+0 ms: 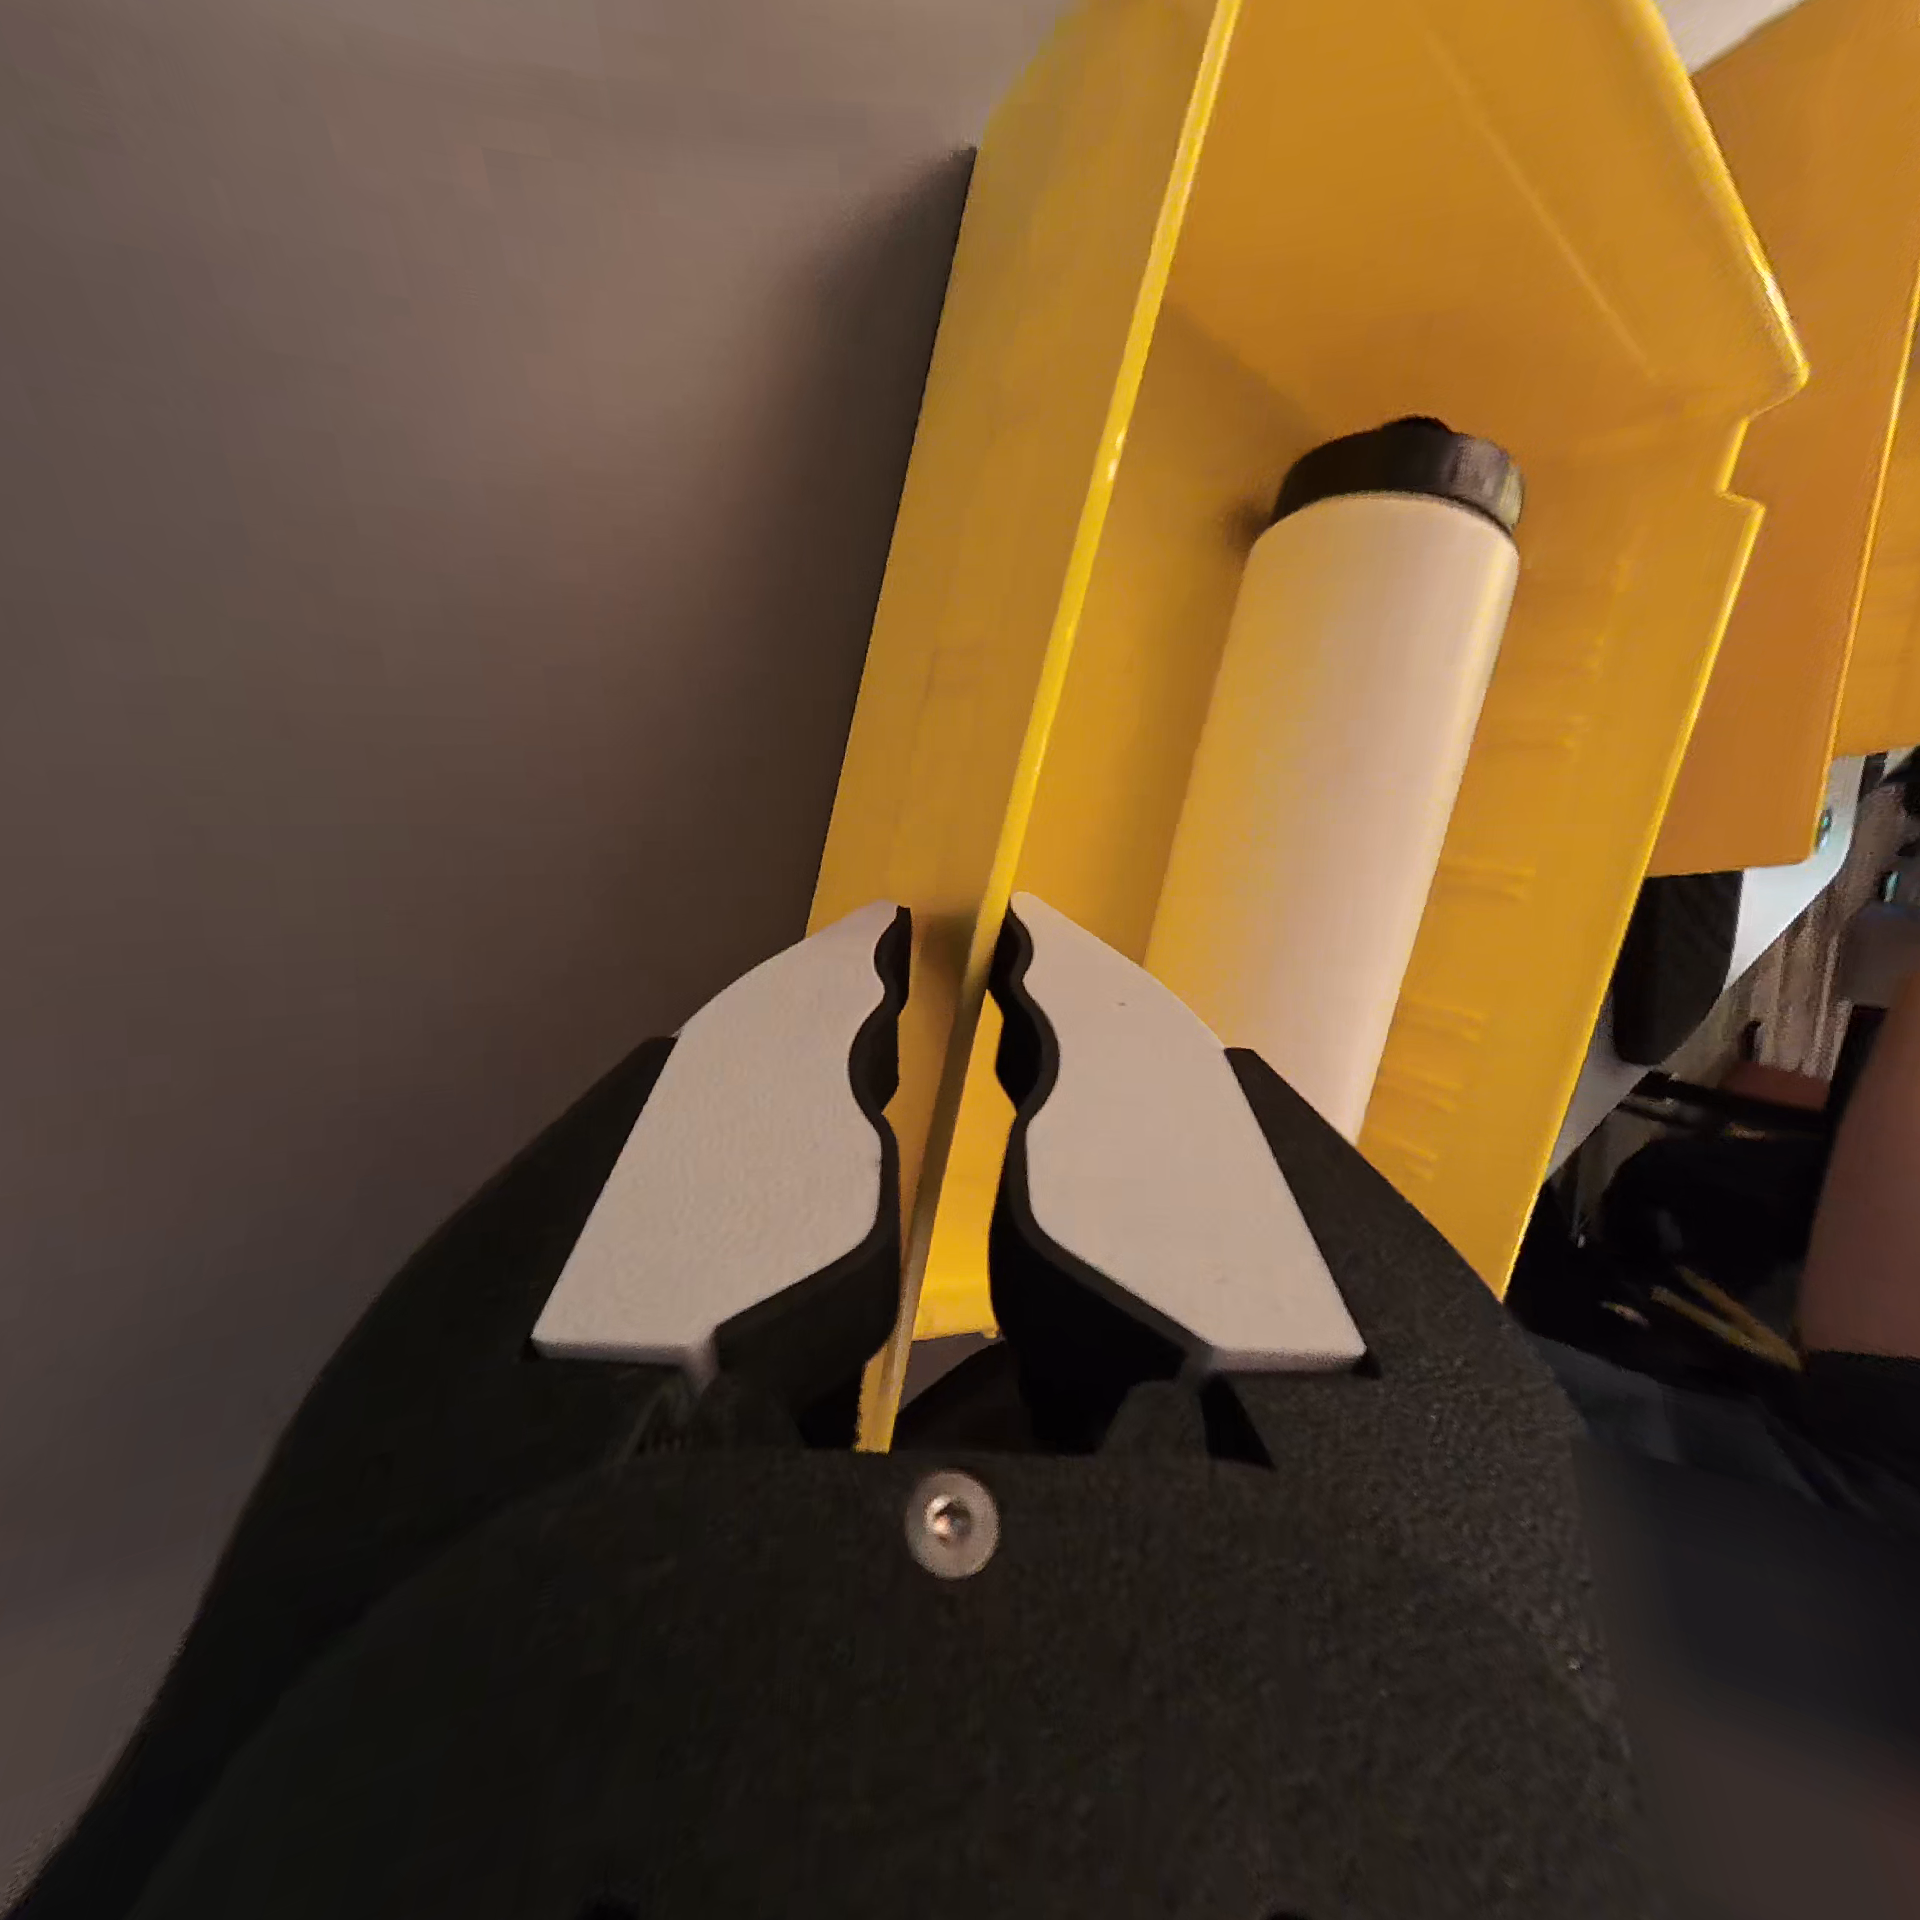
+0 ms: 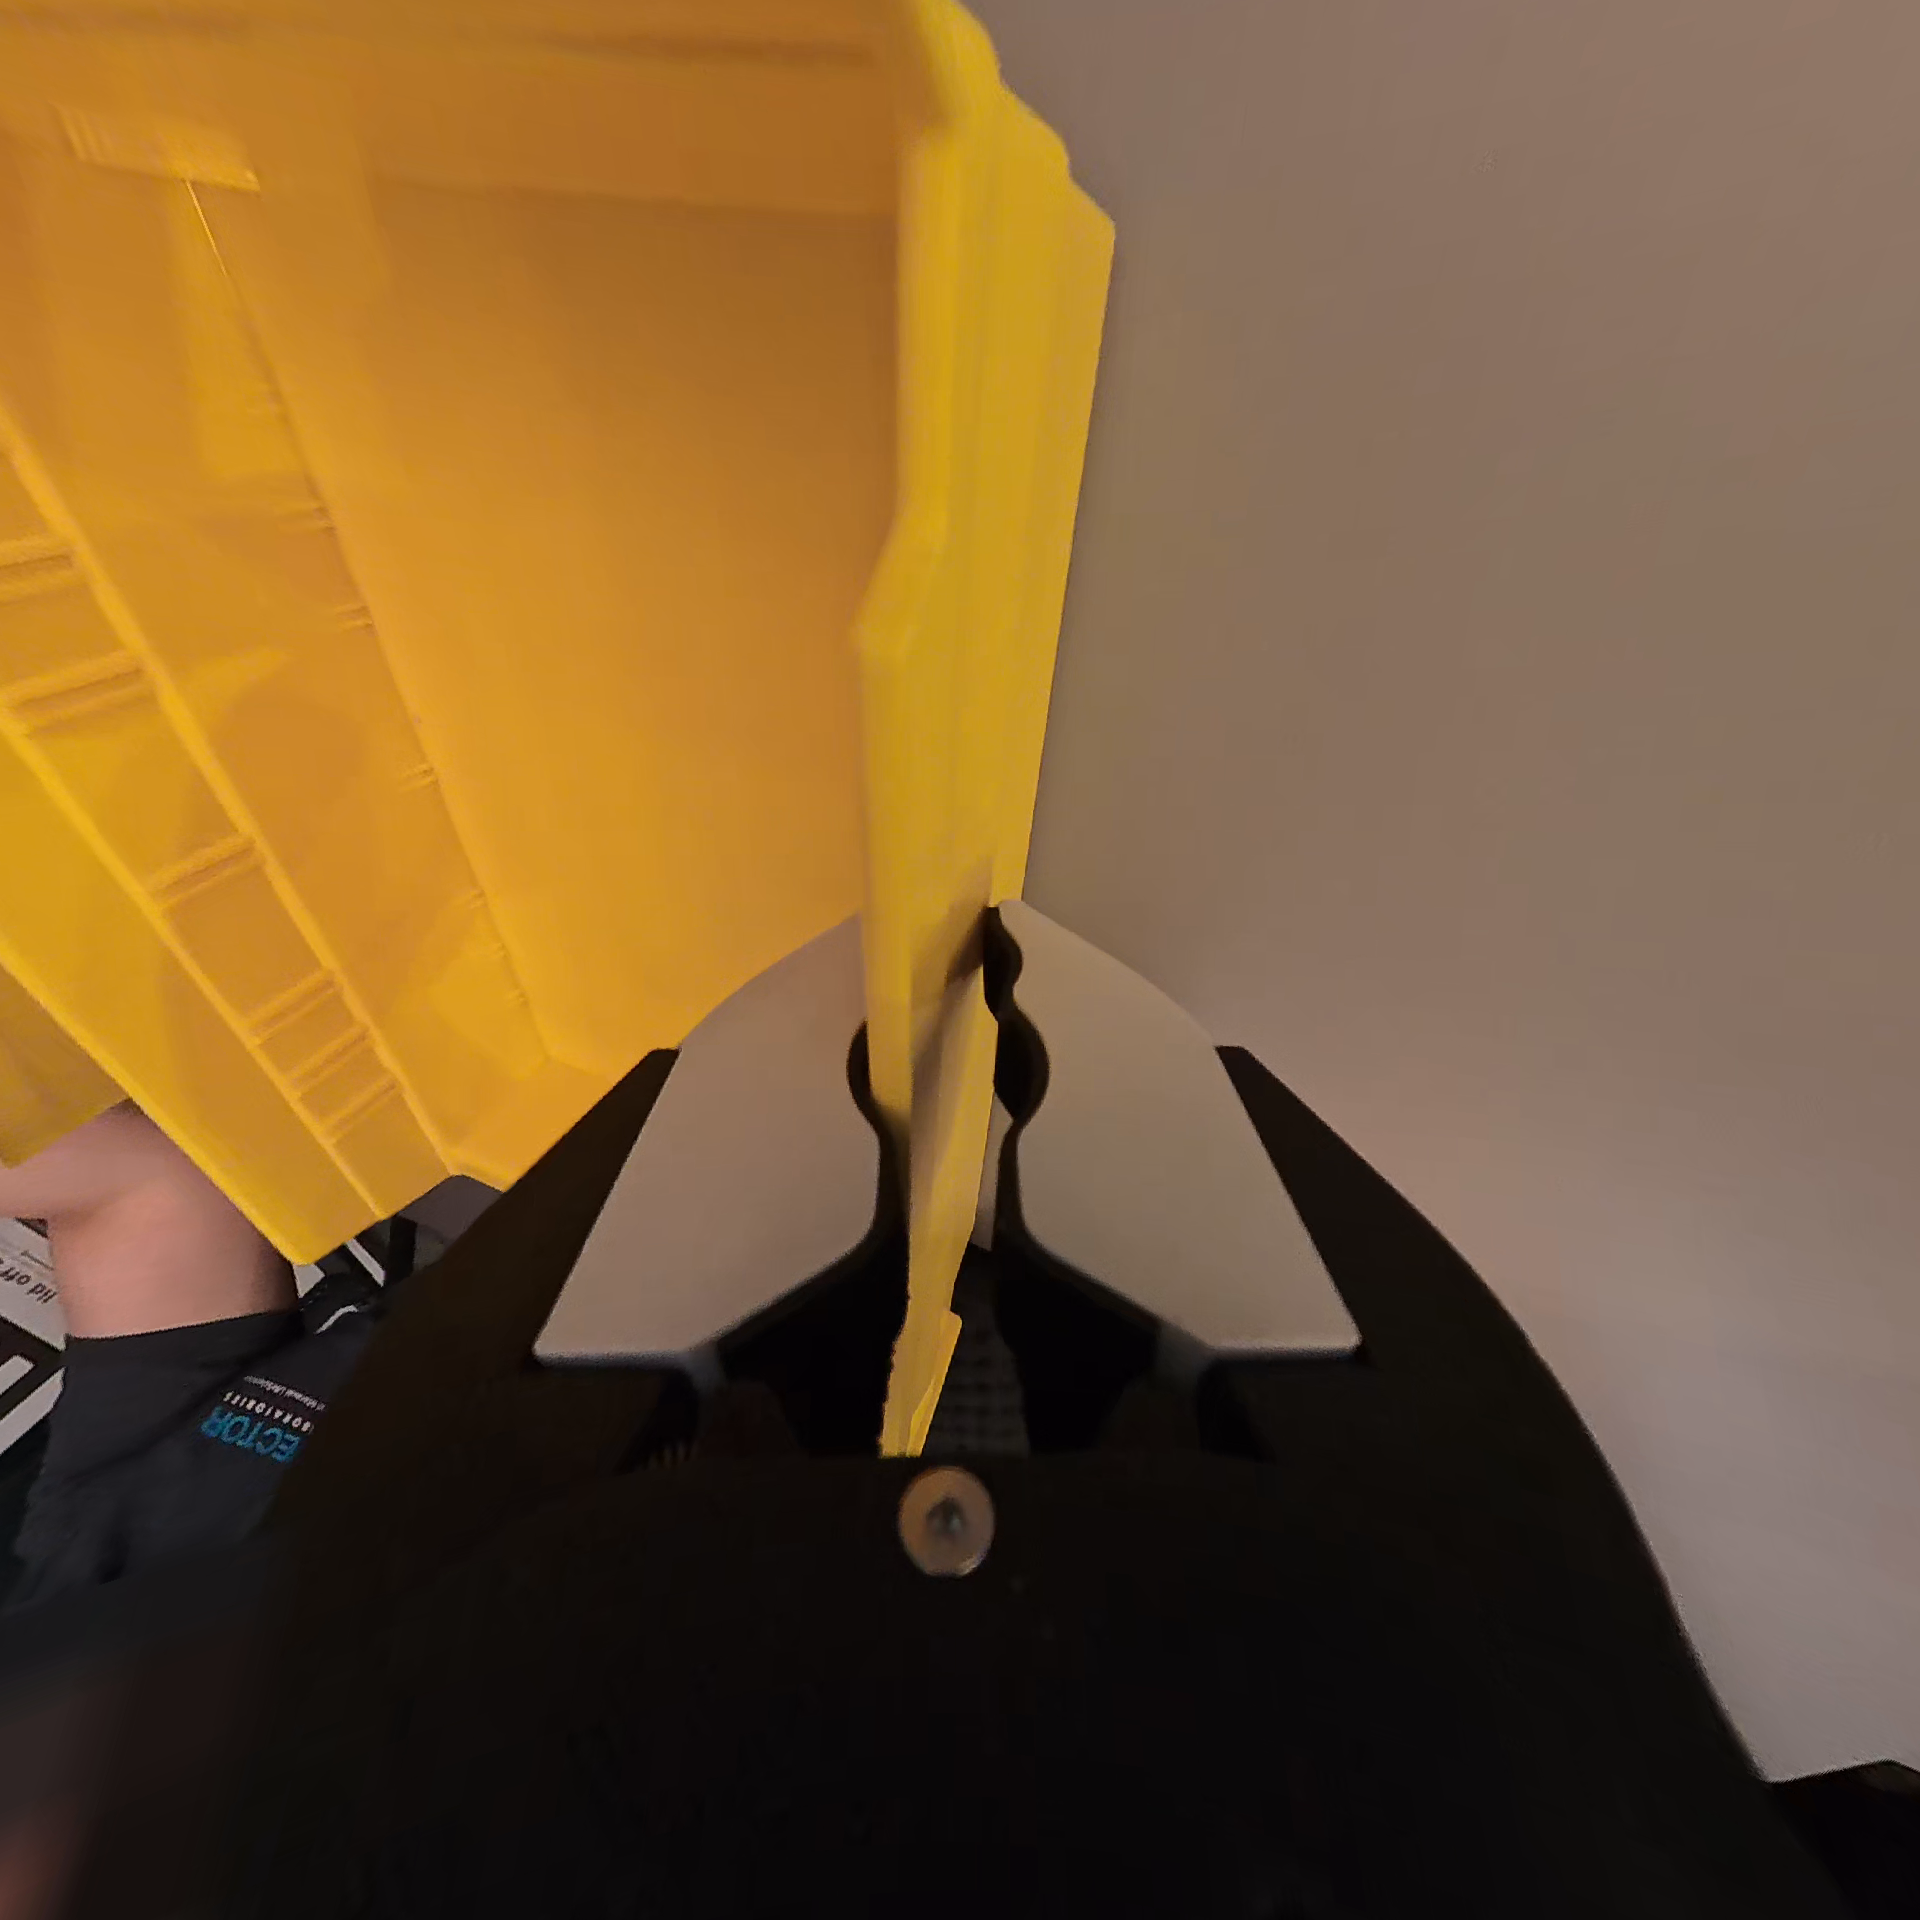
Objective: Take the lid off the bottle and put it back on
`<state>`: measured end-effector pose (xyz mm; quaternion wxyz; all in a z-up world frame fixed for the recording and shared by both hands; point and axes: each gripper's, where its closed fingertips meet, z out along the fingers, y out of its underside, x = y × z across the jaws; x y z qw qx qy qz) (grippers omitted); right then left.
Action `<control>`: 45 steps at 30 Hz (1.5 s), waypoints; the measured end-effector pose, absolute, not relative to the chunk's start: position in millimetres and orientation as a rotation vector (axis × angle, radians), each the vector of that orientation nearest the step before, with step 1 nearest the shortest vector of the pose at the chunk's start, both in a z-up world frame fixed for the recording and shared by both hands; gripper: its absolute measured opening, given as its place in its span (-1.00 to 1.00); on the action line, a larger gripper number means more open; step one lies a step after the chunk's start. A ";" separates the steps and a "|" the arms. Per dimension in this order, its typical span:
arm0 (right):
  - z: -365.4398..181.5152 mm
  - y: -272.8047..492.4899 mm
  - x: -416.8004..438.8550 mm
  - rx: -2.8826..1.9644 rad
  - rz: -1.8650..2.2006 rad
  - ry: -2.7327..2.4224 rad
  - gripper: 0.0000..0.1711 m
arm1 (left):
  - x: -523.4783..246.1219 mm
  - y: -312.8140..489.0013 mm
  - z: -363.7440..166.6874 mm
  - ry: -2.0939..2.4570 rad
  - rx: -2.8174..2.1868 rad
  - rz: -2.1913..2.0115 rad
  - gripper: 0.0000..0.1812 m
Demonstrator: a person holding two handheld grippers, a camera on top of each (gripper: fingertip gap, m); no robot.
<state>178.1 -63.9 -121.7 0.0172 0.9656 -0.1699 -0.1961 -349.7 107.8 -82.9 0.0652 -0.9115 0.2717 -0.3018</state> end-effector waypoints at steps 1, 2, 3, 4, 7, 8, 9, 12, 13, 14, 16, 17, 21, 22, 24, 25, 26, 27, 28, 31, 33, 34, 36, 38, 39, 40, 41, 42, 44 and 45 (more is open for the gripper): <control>-121.6 -63.1 179.3 3.003 -0.613 -0.525 -0.83 | -358.8 110.4 -82.8 0.784 -2.755 -0.910 -0.85; -121.7 -62.2 181.6 3.008 -0.610 -0.521 -0.83 | -368.1 112.8 -82.6 0.746 -2.761 -0.908 -0.84; -121.8 -61.0 185.2 3.018 -0.596 -0.518 -0.84 | -377.3 114.9 -82.5 0.708 -2.765 -0.903 -0.84; -122.0 -59.8 190.1 3.035 -0.564 -0.511 -0.85 | -386.8 117.2 -82.4 0.673 -2.767 -0.894 -0.85; -123.0 -59.7 203.6 3.075 -0.445 -0.457 -0.89 | -414.9 123.1 -82.0 0.542 -2.771 -0.886 -0.85; -123.2 -60.0 205.7 3.080 -0.427 -0.442 -0.90 | -424.3 125.1 -82.0 0.495 -2.768 -0.887 -0.84; -123.4 -60.2 206.6 3.085 -0.423 -0.427 -0.90 | -433.9 127.0 -81.9 0.446 -2.764 -0.889 -0.84; -123.7 -60.8 206.9 3.108 -0.415 -0.366 -0.91 | -464.3 130.1 -81.5 0.276 -2.756 -0.880 -0.84; -123.8 -61.9 207.1 3.111 -0.407 -0.356 -0.91 | -474.2 129.7 -81.5 0.220 -2.758 -0.864 -0.83; -124.2 -63.0 207.2 3.113 -0.401 -0.348 -0.91 | -482.7 128.1 -81.4 0.179 -2.763 -0.843 -0.84; -124.8 -66.0 206.3 3.120 -0.394 -0.325 -0.90 | -493.7 122.7 -81.4 0.147 -2.782 -0.800 -0.85; -125.2 -68.1 205.4 3.121 -0.403 -0.326 -0.89 | -495.8 119.9 -81.3 0.147 -2.791 -0.785 -0.85; -125.1 -73.7 204.4 3.170 -0.446 -0.352 -0.88 | -492.9 108.3 -82.4 0.175 -2.848 -0.756 -0.87; -125.2 -74.2 204.9 3.187 -0.443 -0.346 -0.88 | -491.9 107.2 -82.7 0.196 -2.859 -0.736 -0.87; -125.5 -72.6 205.8 3.222 -0.411 -0.332 -0.89 | -491.7 109.4 -83.5 0.223 -2.868 -0.675 -0.89; -125.7 -71.2 206.7 3.242 -0.376 -0.315 -0.90 | -491.2 111.3 -83.8 0.233 -2.866 -0.652 -0.90; -125.7 -69.9 207.4 3.258 -0.345 -0.289 -0.91 | -490.5 113.3 -84.0 0.239 -2.862 -0.637 -0.90; -125.7 -69.4 206.9 3.259 -0.336 -0.261 -0.91 | -489.9 115.5 -84.1 0.237 -2.859 -0.629 -0.90; -125.7 -69.2 206.5 3.253 -0.334 -0.247 -0.91 | -489.2 117.6 -84.3 0.229 -2.857 -0.625 -0.90; -125.7 -69.2 207.1 3.237 -0.356 -0.287 -0.91 | -488.0 121.3 -84.7 0.233 -2.857 -0.599 -0.90; -125.9 -69.1 211.0 3.242 -0.343 -0.282 -0.91 | -487.9 123.7 -84.9 0.238 -2.854 -0.587 -0.91; -125.8 -69.6 213.7 3.241 -0.349 -0.310 -0.92 | -487.7 125.9 -84.9 0.232 -2.846 -0.586 -0.91; -125.8 -72.0 220.8 3.241 -0.334 -0.341 -0.92 | -487.7 129.9 -84.9 0.215 -2.832 -0.592 -0.90; -126.0 -74.2 226.6 3.250 -0.320 -0.327 -0.92 | -487.9 132.2 -85.0 0.200 -2.821 -0.603 -0.90; -126.0 -74.9 228.5 3.253 -0.320 -0.318 -0.91 | -487.8 132.7 -85.0 0.195 -2.818 -0.612 -0.89; -126.1 -75.5 230.3 3.251 -0.320 -0.321 -0.91 | -487.7 133.0 -84.9 0.190 -2.816 -0.621 -0.89; -126.1 -75.6 231.9 3.246 -0.317 -0.327 -0.91 | -487.6 133.3 -84.8 0.185 -2.814 -0.629 -0.88; -126.2 -74.9 232.9 3.245 -0.315 -0.327 -0.91 | -487.5 133.8 -84.7 0.182 -2.810 -0.634 -0.88; -126.3 -73.7 234.1 3.248 -0.328 -0.337 -0.92 | -487.4 135.1 -84.0 0.174 -2.801 -0.642 -0.88; -126.2 -73.6 233.8 3.248 -0.339 -0.345 -0.91 | -487.3 135.8 -82.6 0.167 -2.793 -0.649 -0.88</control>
